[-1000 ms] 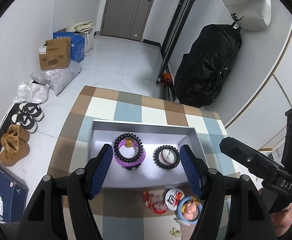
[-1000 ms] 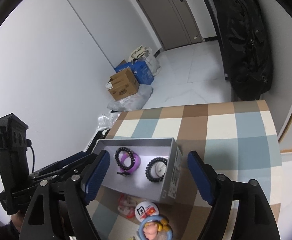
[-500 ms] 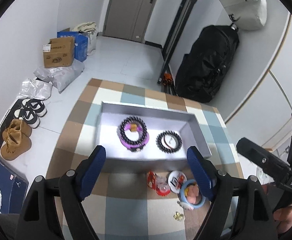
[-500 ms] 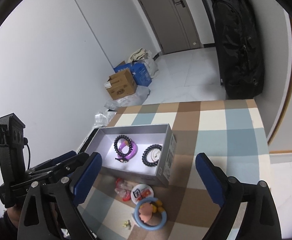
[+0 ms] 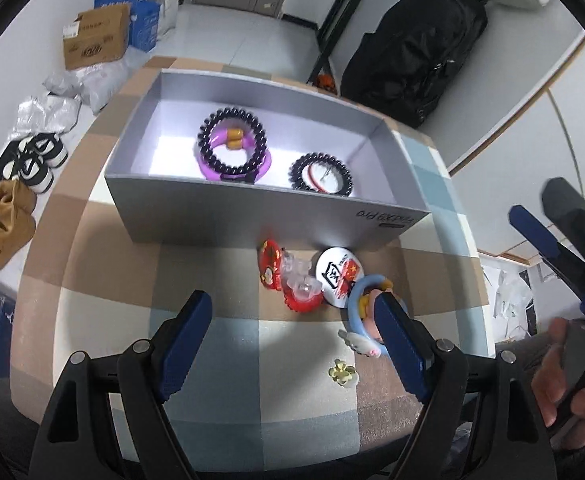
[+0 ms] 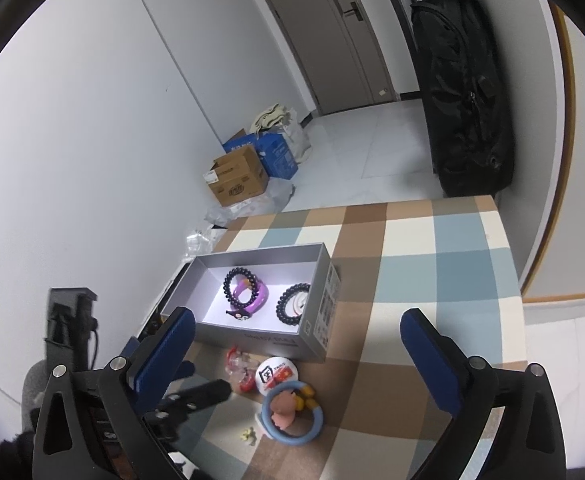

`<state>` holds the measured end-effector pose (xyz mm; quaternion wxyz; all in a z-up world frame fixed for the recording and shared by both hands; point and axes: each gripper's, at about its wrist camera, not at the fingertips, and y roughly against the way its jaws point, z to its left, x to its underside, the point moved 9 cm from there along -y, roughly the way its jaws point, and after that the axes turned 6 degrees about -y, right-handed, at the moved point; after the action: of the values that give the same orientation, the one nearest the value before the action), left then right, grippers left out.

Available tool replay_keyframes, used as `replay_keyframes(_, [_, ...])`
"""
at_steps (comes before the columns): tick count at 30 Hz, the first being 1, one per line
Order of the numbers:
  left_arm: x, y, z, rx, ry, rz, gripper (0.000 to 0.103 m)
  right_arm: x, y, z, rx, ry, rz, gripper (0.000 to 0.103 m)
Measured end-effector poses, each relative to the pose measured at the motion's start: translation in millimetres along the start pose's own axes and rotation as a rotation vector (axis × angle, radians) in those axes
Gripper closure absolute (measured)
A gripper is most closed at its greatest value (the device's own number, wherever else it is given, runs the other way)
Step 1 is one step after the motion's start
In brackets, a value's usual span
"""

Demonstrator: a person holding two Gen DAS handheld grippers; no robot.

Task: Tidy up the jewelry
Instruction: 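Lift both open grippers out of the grey box, then lower the left gripper toward the red pacifier beside the box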

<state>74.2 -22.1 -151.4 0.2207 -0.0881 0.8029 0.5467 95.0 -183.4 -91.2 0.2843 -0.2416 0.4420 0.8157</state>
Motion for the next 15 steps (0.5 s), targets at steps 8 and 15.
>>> replay_keyframes(8, [-0.6,-6.0,4.4,0.118,0.119,0.022,0.037,1.6,2.6,-3.1,-0.003,-0.013,0.011,0.0])
replay_keyframes(15, [2.4,-11.1,-0.5,0.143,0.148,0.045,0.058,0.4,6.4,-6.7,-0.011,-0.03,0.008,0.0])
